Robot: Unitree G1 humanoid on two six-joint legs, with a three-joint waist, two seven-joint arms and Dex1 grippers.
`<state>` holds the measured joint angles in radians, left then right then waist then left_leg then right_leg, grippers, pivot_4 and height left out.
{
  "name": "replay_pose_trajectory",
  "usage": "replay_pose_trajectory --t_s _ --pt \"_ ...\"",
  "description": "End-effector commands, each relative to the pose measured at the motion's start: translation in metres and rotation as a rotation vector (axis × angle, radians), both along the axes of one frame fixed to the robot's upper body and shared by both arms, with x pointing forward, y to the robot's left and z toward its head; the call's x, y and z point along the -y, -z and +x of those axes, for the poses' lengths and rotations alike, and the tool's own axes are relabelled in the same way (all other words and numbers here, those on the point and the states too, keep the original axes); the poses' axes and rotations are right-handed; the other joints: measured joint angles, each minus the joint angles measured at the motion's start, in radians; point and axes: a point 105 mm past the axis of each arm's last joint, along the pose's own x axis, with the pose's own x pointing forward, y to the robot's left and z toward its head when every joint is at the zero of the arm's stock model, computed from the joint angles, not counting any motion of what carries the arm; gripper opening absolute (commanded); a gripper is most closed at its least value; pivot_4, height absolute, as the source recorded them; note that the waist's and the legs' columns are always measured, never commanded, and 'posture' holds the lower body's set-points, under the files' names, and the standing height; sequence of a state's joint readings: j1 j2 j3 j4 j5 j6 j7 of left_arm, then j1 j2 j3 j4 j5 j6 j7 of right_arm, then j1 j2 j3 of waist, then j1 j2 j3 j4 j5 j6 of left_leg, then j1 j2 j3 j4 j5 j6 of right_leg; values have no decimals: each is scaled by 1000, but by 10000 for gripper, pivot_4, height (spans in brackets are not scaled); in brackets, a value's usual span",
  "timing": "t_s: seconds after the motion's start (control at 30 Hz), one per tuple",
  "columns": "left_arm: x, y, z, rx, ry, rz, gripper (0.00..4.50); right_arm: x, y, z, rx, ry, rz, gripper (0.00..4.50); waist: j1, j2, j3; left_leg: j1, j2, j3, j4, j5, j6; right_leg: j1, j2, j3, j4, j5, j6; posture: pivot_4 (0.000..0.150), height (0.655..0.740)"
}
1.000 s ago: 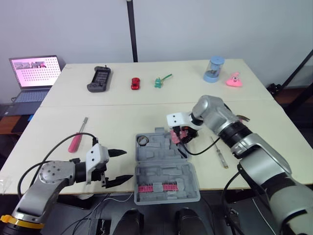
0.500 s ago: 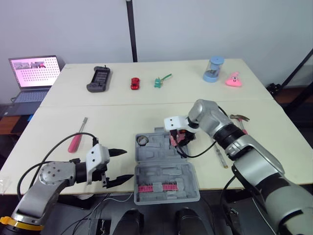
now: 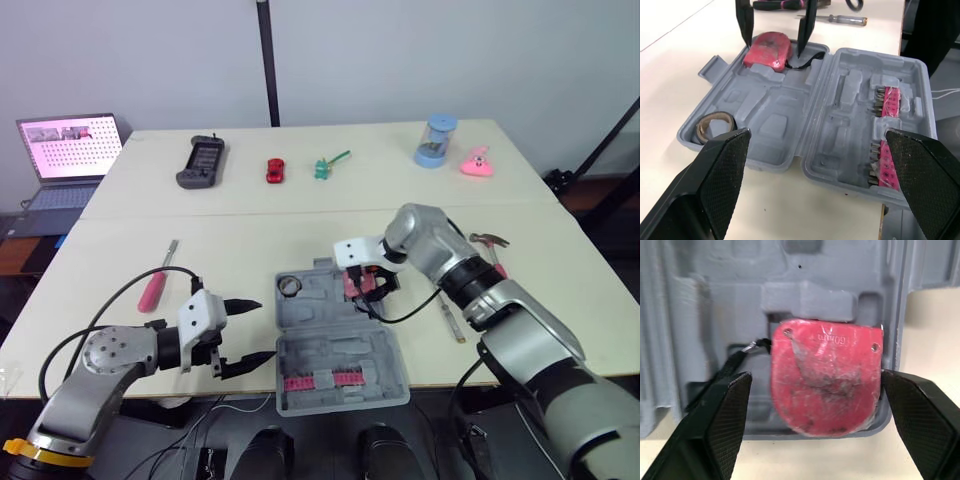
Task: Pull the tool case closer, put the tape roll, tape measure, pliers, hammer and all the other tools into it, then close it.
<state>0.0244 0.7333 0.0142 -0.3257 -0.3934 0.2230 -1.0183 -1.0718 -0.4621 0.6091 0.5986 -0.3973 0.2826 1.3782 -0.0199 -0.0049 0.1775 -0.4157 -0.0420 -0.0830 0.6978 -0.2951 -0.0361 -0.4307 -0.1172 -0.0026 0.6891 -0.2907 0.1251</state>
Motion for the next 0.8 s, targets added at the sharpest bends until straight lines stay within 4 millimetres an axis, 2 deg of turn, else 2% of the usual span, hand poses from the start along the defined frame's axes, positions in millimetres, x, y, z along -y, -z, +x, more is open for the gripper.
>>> replay_pose_trajectory --t_s 0.03,0.1,0.23,0.37,0.4,0.43,0.6,0.8 --pt "4 -9 0 35 15 -6 45000 -7 -29 -6 24 -32 95 44293 1 0 0 0 0 0 0 0 0 0 0 0 0 0 0 1500 6753" --pt "4 -10 1 36 16 -7 45000 -7 -36 -10 4 -17 137 44293 1 0 0 0 0 0 0 0 0 0 0 0 0 0 0 1500 6753" --pt "7 -11 5 43 18 -16 45000 -5 -69 -8 111 -3 383 44293 4 0 0 0 0 -1 0 0 0 0 0 0 0 0 0 1500 6753" --pt "12 -11 9 45 23 -35 45000 15 -64 -17 56 2 449 44293 7 0 0 0 0 0 0 0 0 1 -1 0 0 0 0 1500 6753" --pt "13 -12 10 44 26 -40 45000 15 -63 -18 48 1 492 38896 6 -1 0 0 0 -1 0 0 0 1 -1 0 -1 0 0 1500 6753" --pt "13 -12 11 45 27 -43 45000 17 -60 -21 21 6 523 36331 5 0 0 0 0 -1 0 0 0 1 -1 -1 -1 0 0 1500 6753" --pt "14 -13 16 47 29 -47 45000 21 -39 -25 -14 35 586 11748 -1 0 0 0 0 0 0 0 0 1 0 0 0 0 0 1500 6753" --pt "15 -14 17 49 40 -48 45000 31 -15 -7 24 172 637 11748 3 0 0 0 1 0 0 0 0 1 -1 0 0 0 0 1500 6753"
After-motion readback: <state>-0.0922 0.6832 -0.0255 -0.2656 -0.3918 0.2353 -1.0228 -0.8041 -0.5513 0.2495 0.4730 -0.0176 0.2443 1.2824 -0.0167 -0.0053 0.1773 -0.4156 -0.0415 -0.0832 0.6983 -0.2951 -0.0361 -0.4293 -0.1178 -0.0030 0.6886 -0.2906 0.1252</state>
